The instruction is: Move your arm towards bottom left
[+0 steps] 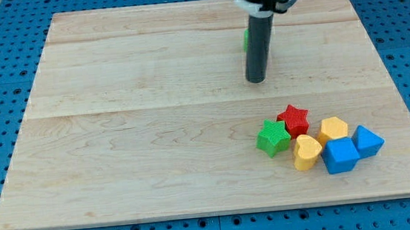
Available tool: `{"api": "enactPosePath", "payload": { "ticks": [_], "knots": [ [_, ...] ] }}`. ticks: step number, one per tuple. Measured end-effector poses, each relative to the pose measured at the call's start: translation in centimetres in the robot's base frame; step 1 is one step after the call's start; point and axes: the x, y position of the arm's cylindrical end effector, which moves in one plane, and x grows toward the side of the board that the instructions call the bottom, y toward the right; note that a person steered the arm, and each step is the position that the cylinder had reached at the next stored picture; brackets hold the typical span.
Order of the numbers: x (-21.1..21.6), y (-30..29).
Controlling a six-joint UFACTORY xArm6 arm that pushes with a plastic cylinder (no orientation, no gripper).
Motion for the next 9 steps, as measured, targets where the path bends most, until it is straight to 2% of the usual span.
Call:
{"api": "enactPosePath", "payload": {
  "ticks": [1, 3, 4, 7, 9],
  "knots": [
    [1.8, -3.0],
    [2.3, -9.8],
    [2.3, -10.1],
    [2.4, -16.9],
    [2.4, -18.4]
  ]
}}
